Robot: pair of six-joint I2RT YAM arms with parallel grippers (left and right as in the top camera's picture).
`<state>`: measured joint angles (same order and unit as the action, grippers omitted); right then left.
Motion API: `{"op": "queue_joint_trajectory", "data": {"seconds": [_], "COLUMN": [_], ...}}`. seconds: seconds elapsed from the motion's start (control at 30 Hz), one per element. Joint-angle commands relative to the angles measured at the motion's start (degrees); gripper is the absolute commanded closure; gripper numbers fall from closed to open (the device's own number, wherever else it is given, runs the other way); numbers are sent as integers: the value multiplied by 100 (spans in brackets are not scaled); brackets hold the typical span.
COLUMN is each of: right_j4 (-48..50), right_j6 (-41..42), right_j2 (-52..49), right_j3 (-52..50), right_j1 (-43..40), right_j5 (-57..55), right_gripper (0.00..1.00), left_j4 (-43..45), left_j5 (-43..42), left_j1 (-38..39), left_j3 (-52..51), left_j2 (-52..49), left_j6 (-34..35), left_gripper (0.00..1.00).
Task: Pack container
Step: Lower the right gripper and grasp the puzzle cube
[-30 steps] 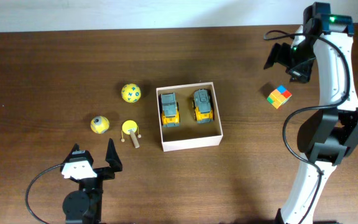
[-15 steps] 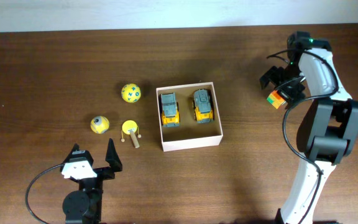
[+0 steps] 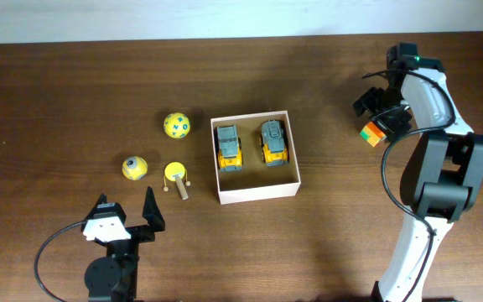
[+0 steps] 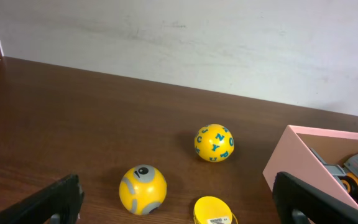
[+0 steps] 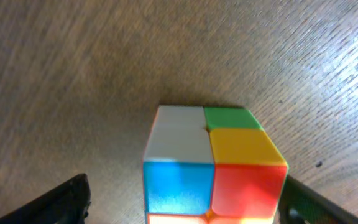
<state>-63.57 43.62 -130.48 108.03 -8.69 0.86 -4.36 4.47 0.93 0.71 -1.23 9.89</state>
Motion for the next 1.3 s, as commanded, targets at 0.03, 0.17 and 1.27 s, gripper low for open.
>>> {"op": "queue_joint_trajectory", "data": {"seconds": [0.03,0.17,1.27], "right_j4": [149,232,553], "right_j6": [39,37,37], "right_j2": [-42,-42,-42], "right_j3": [-118,-181,-542], "right_j1": [37,37,37], "right_j5": [-245,-372,-437], "right_gripper": [14,14,27], "left_j4": [-20,-20,-20], "left_j5": [-61,-61,-61], "left_j1": [-35,-35,-35], "left_j3": [-17,-17,-17], "left_j2": [24,24,24], "left_j6": [-94,-94,-94], "left_gripper": [1,1,1]}}
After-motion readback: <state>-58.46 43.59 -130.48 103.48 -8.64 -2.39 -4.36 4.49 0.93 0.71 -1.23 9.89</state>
